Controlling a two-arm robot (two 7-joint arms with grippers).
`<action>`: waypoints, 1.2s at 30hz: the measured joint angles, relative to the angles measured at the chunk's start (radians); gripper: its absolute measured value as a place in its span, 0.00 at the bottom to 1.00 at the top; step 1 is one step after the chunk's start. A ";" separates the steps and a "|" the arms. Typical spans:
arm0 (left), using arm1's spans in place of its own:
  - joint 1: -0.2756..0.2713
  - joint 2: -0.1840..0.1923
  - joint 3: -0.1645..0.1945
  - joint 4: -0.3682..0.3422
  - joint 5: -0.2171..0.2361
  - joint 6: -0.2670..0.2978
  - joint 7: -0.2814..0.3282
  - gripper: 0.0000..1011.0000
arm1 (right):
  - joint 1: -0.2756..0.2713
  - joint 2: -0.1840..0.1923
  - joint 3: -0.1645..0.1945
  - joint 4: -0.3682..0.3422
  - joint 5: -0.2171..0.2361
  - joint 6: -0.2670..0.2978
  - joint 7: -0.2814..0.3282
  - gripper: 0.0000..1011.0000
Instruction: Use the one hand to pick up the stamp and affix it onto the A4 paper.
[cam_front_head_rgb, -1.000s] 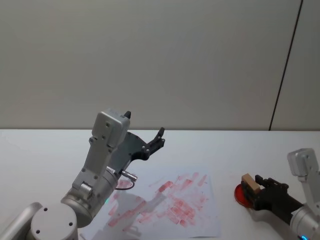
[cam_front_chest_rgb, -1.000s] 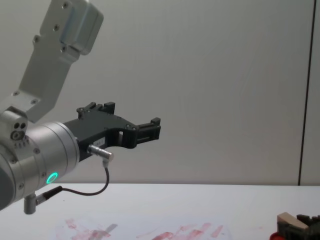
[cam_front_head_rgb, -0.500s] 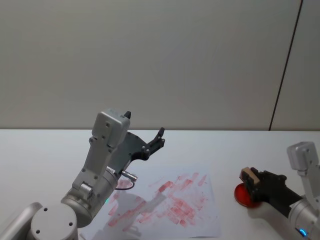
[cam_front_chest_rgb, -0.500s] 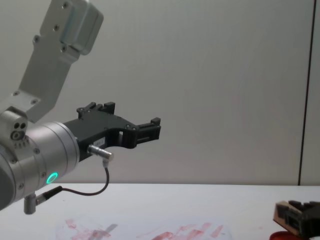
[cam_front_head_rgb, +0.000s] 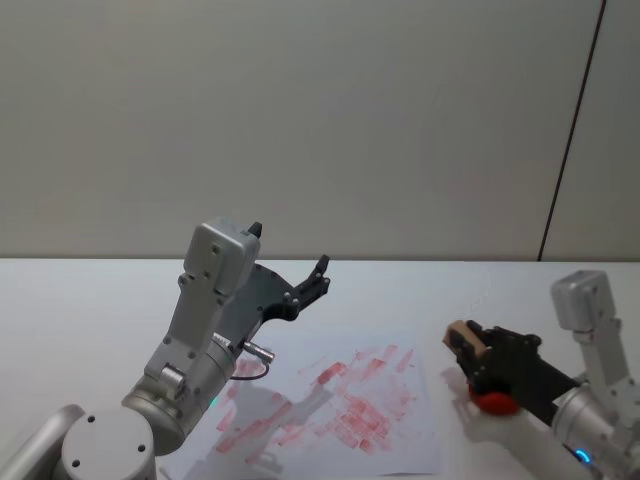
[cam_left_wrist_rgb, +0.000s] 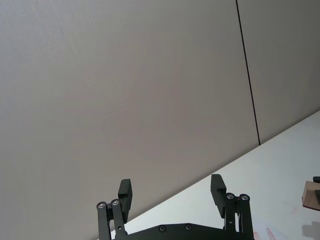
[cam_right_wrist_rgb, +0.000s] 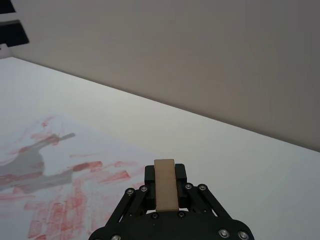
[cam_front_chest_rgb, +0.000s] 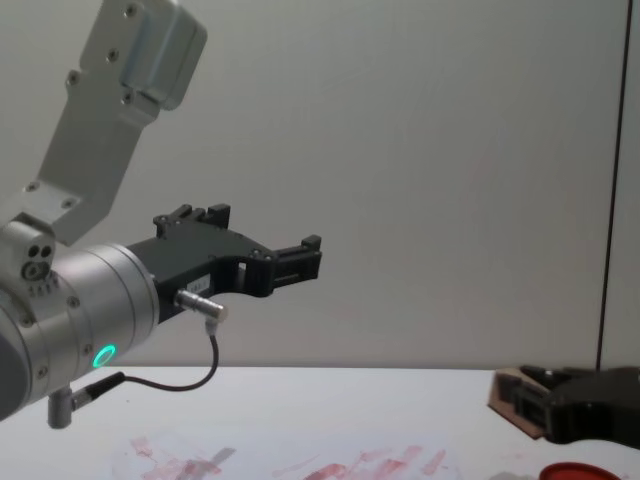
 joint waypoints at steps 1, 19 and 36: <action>0.000 0.000 0.000 0.000 0.000 0.000 0.000 0.99 | 0.001 -0.004 -0.005 -0.004 -0.001 0.001 0.006 0.21; 0.000 0.000 0.000 0.000 0.000 0.000 0.000 0.99 | 0.006 -0.036 -0.055 -0.005 -0.076 0.013 0.047 0.21; 0.000 0.000 0.000 0.000 0.000 0.000 0.000 0.99 | 0.011 -0.056 -0.089 0.038 -0.143 0.012 0.055 0.21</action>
